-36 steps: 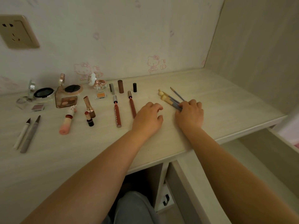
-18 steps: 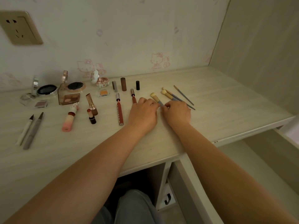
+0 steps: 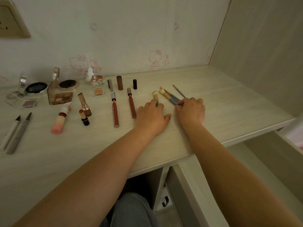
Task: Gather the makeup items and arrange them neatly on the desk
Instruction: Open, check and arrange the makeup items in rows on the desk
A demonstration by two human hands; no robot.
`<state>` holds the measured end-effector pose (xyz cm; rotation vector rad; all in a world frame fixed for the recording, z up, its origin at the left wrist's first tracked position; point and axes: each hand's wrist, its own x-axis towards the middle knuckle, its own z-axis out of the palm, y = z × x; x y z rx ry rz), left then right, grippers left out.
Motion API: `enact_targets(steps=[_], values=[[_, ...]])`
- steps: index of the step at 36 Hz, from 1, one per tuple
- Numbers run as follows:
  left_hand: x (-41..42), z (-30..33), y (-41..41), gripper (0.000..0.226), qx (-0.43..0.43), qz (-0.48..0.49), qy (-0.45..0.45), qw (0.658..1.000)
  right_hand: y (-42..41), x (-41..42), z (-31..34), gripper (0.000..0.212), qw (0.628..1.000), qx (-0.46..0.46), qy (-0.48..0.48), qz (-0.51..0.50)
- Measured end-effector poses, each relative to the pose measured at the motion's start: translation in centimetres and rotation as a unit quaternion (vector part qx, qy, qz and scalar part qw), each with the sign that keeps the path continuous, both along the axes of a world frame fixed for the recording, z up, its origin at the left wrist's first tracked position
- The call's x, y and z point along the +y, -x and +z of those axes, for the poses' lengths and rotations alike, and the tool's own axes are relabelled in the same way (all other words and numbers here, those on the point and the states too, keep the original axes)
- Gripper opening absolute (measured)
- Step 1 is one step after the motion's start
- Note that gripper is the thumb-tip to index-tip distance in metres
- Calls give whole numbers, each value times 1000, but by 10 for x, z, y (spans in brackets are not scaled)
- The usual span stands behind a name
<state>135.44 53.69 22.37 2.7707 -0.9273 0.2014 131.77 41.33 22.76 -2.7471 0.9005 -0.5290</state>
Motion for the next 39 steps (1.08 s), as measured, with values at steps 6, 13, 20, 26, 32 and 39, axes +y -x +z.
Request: enact_targets(steps=[6,13,20,26,32,39], values=[[2,-2,3,54,6,34,30,999,3,5,4,29,1000,-7,-26,16],[1,-1,4,54,17,59,31,998,5,12,5,27,998,-24,-44,38],[2,0,5,55,29,56,47,997,1,15,3,28,997,-7,-35,75],[4,0,5,49,24,54,48,997,2,15,2,28,993,-7,-38,107],[5,-1,7,44,13,54,63,996,3,15,1,31,991,-42,-57,111],[-2,19,-4,40,-101,-2,94,990,7,-15,8,27,987,-148,-62,17]])
